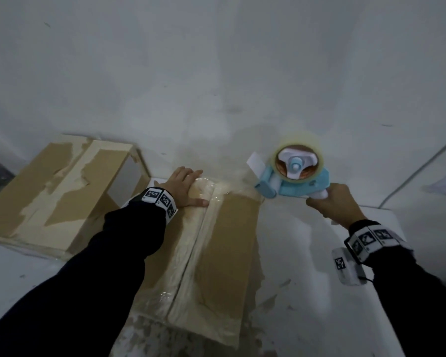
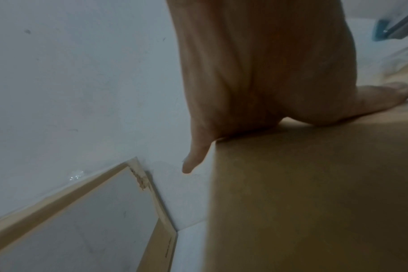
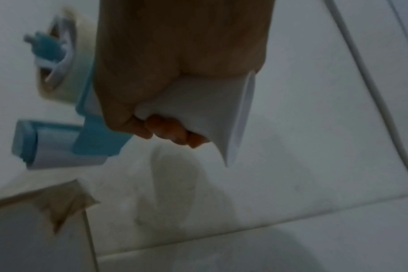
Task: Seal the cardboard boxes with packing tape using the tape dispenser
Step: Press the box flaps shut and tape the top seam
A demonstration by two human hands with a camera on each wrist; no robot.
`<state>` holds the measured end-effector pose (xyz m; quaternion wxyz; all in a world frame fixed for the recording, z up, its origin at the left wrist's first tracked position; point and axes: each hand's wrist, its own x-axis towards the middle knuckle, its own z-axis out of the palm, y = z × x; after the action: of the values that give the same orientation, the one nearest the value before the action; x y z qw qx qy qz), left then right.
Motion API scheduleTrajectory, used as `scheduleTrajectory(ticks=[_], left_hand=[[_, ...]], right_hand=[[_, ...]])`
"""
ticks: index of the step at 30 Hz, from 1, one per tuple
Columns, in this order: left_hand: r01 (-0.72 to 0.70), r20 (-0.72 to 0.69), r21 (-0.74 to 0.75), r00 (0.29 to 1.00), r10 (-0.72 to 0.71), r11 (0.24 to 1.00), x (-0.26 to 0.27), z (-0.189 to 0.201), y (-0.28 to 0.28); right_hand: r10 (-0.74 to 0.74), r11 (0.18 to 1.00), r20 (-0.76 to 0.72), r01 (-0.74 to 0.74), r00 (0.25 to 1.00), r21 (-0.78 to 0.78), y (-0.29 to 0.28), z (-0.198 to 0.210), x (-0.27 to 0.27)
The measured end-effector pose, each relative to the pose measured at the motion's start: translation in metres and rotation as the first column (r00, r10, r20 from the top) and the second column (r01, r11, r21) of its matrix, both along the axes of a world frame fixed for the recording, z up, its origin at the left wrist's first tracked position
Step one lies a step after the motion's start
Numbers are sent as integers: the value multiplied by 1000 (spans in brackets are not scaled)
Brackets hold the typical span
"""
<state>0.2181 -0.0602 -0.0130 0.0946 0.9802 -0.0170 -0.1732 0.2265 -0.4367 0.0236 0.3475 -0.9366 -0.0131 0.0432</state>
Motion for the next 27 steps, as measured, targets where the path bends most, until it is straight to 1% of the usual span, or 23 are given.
scheduleTrajectory(ticks=[4,9,12,15,17,19,21,23,25,27], left_hand=[[-17,3,-35,1000,17,999,2,-5,3],[27,26,-26,999,-27,999,-1,3,-3],[19,-29,-12,999,-19,1000,-1,4,-2],[9,-75,25,997,-8,1000,2,4,2],[35,-94,58,995,-30,998,0,9,0],[54,-82,82,996,-47,995,-4,16,-4],[73,-49,93,996,-69,993,-7,27,-11],[144,-25,80,989,-143,986,-5,39,-24],[198,-68,51,979,-194,979,-1,46,-42],[194,-157,37,970,-186,980,2,43,-61]], right_hand=[[11,1000,-12,-11,1000,4,-6,-5,3],[0,1000,6,0,1000,15,-10,-11,5],[-4,1000,13,4,1000,-14,-8,-15,6],[-24,1000,-6,24,1000,16,-3,-25,3],[-73,997,-42,74,996,37,0,-34,0],[-132,988,-83,138,988,63,3,-39,-4],[-153,983,-100,162,983,85,4,-42,-6],[-154,982,-96,163,983,91,4,-42,-7],[-147,983,-86,155,985,100,4,-41,-7],[-141,984,-83,149,987,99,4,-39,-7]])
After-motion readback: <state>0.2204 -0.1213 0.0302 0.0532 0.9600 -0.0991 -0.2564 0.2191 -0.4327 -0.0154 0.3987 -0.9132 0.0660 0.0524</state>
